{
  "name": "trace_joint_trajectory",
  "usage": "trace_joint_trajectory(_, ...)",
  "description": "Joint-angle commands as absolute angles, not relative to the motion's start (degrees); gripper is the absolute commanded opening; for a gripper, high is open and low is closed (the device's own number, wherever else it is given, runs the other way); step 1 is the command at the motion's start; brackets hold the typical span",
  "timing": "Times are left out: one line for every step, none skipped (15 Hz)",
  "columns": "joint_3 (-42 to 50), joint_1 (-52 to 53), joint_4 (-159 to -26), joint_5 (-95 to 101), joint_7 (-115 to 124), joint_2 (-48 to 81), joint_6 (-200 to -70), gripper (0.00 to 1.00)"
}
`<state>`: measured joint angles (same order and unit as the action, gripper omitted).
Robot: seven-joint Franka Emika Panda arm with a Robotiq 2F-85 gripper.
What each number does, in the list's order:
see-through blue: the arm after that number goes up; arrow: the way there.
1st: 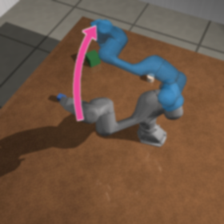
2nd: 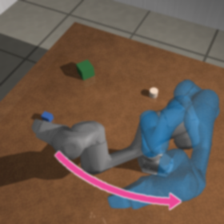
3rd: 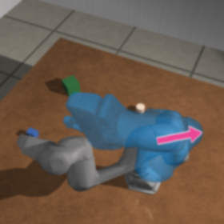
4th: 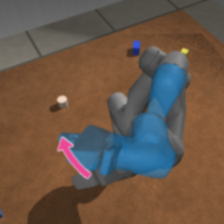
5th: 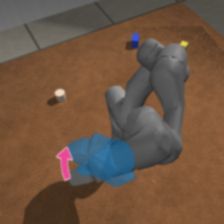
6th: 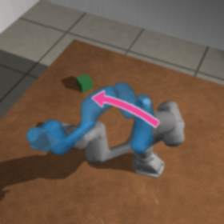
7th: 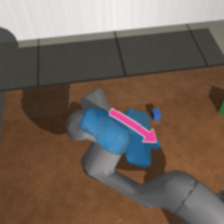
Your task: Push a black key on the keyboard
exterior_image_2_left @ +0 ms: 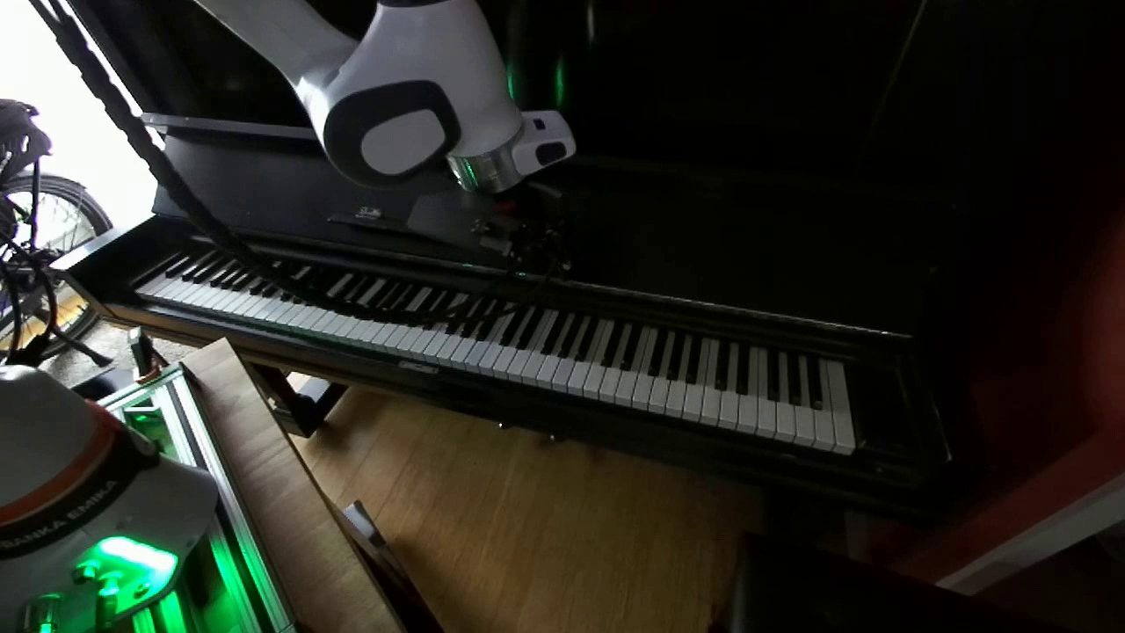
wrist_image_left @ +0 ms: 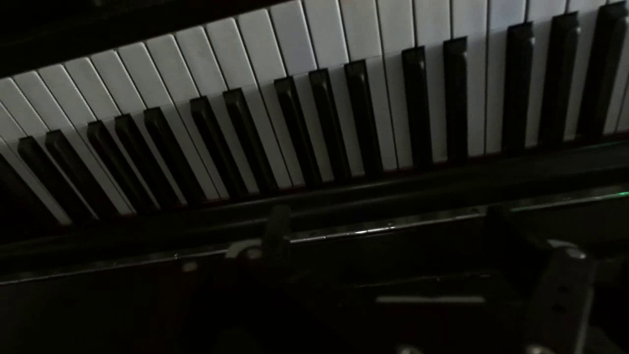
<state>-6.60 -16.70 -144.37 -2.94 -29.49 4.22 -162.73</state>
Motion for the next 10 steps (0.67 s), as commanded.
trace_joint_trajectory(-2.28,-12.09,-146.21,-3.35,-25.17,-1.59,-155.98,1.0)
trace_joint_trajectory(-1.42,-11.19,-146.34,-2.69,-23.83,-2.63,-154.99,1.0)
trace_joint_trajectory(-0.57,-10.43,-146.76,-0.53,-21.52,-3.72,-155.27,1.0)
trace_joint_trajectory(-0.02,-9.71,-146.99,-0.09,-20.95,-4.66,-155.54,1.0)
trace_joint_trajectory(0.69,-9.08,-144.72,-1.65,-23.53,-1.37,-156.41,1.0)
trace_joint_trajectory(1.12,-8.57,-144.94,-1.1,-22.66,-2.23,-156.32,1.0)
trace_joint_trajectory(1.33,-8.28,-145.23,-0.86,-22.2,-2.88,-156.25,1.0)
trace_joint_trajectory(1.44,-8.12,-145.54,-0.78,-22.05,-3.3,-156.24,1.0)
trace_joint_trajectory(1.51,-8.07,-145.75,-0.75,-22.02,-3.5,-156.24,1.0)
trace_joint_trajectory(1.55,-8.06,-145.85,-0.75,-22.02,-3.55,-156.24,1.0)
